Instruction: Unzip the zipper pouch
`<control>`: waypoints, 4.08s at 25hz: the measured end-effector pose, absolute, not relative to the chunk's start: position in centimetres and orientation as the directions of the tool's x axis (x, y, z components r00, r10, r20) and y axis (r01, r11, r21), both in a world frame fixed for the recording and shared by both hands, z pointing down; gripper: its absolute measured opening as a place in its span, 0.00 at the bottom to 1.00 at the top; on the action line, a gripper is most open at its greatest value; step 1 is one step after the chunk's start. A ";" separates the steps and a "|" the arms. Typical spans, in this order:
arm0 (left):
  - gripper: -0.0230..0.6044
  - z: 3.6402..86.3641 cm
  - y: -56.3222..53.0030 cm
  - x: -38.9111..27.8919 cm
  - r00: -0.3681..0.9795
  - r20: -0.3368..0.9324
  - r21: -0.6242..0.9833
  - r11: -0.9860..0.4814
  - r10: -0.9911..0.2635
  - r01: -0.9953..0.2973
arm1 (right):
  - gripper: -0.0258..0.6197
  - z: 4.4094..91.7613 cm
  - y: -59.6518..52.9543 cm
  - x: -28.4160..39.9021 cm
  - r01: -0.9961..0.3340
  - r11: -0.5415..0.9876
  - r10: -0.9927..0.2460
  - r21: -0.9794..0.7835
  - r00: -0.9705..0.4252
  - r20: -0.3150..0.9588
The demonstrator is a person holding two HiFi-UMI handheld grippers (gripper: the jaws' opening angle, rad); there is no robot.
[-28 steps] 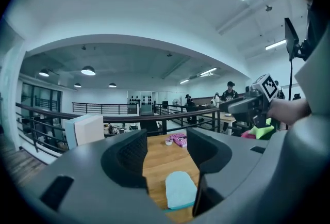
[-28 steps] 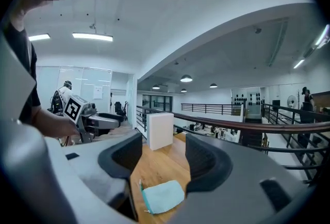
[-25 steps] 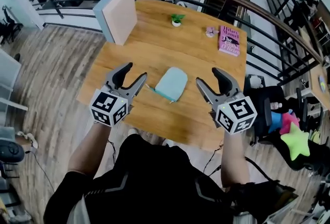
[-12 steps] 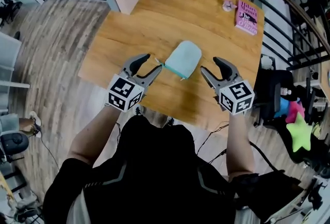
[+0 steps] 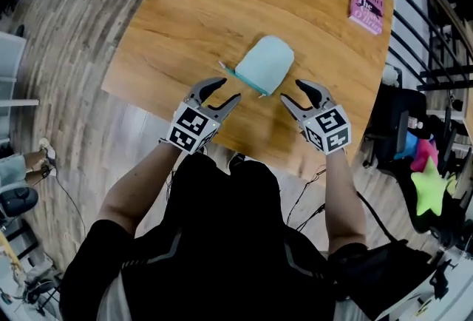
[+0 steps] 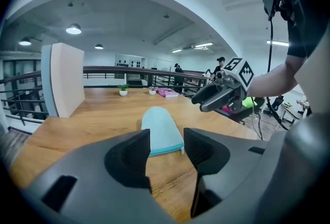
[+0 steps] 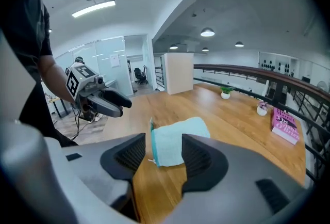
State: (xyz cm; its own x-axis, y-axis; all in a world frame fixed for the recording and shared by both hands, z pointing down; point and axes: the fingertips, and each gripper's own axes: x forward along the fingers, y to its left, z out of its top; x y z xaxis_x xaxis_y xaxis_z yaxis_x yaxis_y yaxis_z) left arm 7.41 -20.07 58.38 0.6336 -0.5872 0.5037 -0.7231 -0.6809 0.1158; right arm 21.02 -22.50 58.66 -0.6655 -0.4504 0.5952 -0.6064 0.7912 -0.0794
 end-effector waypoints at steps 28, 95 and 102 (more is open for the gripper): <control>0.39 66.5 -15.8 9.6 0.586 0.640 0.192 -0.635 -0.497 -0.748 | 0.18 72.2 -21.2 17.6 -0.286 0.958 -0.174 -0.005 -0.599 0.781; 0.09 50.0 -18.6 10.5 0.890 0.363 0.155 -0.924 -0.275 -0.349 | 0.12 51.5 -18.8 12.4 -0.646 0.719 -0.408 -0.256 -0.690 0.597; 0.09 49.8 -18.9 10.2 0.886 0.374 0.188 -0.913 -0.274 -0.362 | 0.11 51.4 -18.6 12.1 -0.622 0.746 -0.387 -0.237 -0.695 0.606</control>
